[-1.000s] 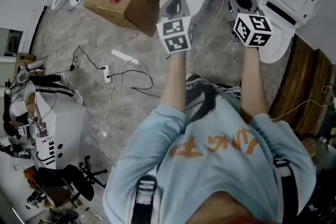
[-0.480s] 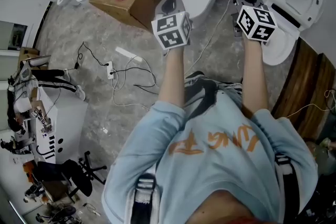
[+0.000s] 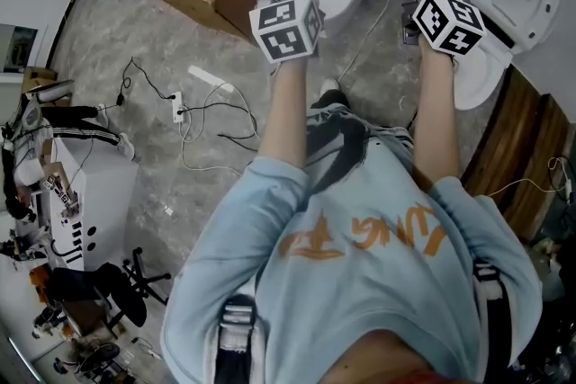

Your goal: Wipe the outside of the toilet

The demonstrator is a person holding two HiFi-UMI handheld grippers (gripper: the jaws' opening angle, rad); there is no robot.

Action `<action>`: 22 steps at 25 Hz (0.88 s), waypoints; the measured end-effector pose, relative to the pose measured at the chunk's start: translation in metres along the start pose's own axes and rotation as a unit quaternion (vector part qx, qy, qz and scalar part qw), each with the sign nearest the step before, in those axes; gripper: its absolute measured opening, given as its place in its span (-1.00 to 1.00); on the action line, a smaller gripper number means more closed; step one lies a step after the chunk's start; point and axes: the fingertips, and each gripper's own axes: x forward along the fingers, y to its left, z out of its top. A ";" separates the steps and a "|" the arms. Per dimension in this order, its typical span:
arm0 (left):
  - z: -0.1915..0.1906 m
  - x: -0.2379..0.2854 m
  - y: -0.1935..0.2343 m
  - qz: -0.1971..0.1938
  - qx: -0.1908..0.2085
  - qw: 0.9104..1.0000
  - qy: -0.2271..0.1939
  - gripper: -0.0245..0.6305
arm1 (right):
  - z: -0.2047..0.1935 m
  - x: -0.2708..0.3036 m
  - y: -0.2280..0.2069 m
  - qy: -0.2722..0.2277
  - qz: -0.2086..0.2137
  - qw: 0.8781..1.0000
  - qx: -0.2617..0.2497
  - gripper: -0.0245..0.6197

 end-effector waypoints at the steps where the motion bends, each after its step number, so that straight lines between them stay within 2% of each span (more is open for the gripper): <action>1: 0.002 0.004 0.003 0.000 -0.001 1.000 -0.002 -0.87 | 0.001 0.005 0.002 -0.001 0.003 1.000 -0.001 -0.72; 6: 0.005 0.034 0.020 0.003 -0.014 1.000 -0.008 -0.87 | -0.003 0.037 0.003 0.001 0.016 1.000 -0.016 -0.71; 15: -0.005 0.125 0.052 -0.010 -0.031 0.999 -0.010 -0.87 | -0.012 0.117 -0.036 -0.008 -0.008 1.000 -0.026 -0.71; 19: -0.008 0.165 0.079 -0.032 -0.043 0.998 -0.017 -0.87 | -0.029 0.165 -0.032 0.015 -0.002 0.999 -0.044 -0.71; 22: -0.011 0.203 0.101 -0.033 -0.052 0.998 -0.012 -0.87 | -0.045 0.210 -0.030 0.041 0.011 0.998 -0.050 -0.71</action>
